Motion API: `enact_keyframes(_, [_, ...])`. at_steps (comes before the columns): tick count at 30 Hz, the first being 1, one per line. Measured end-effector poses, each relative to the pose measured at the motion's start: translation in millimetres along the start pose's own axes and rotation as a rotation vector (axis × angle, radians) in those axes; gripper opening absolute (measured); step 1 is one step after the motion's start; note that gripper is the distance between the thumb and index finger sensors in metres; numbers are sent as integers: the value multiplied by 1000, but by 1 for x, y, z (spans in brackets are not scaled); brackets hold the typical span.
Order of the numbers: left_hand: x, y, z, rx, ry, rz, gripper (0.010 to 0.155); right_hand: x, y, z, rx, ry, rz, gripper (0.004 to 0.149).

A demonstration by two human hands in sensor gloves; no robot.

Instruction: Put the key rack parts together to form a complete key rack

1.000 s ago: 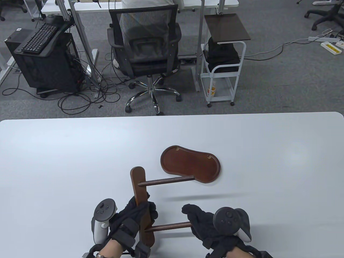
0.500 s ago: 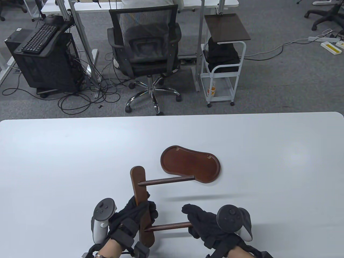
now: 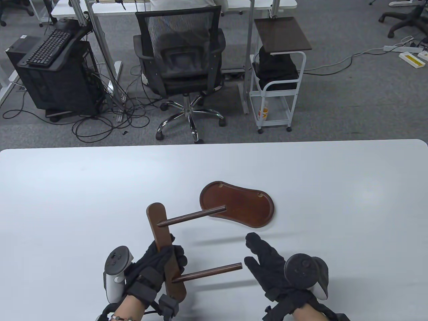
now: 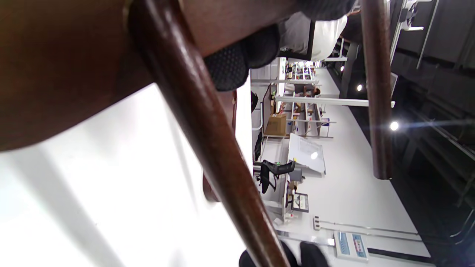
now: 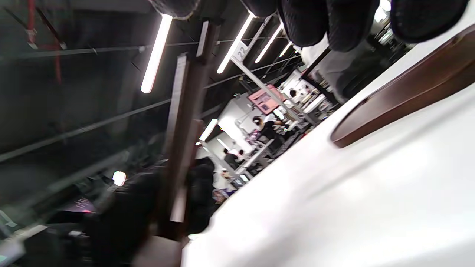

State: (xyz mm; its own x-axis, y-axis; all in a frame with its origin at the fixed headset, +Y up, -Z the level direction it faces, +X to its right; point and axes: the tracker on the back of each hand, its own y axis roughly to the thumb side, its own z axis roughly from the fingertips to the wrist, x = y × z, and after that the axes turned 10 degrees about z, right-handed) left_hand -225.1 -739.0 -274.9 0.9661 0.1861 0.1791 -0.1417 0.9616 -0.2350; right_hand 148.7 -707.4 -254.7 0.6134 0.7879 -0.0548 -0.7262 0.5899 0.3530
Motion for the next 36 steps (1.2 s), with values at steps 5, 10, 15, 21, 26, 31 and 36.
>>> enact_keyframes(5, [-15,8,3,34,52,40,58,0,-22,-7,-84,51,123,65])
enact_keyframes(10, [-28,14,5,56,104,77,58,-6,-46,-24,-184,179,272,65])
enact_keyframes(15, [-34,13,5,52,126,92,58,-15,-61,-50,-264,283,347,69])
enact_keyframes(21, [-33,14,6,44,128,91,58,-29,-72,-79,-315,346,407,71])
enact_keyframes(26, [-33,15,6,40,132,95,58,-37,-79,-93,-332,356,428,70])
enact_keyframes(31, [-35,15,6,35,143,108,58,-41,-86,-95,-336,313,384,66])
enact_keyframes(36, [-35,15,6,33,144,111,58,-39,-93,-92,-340,292,337,61])
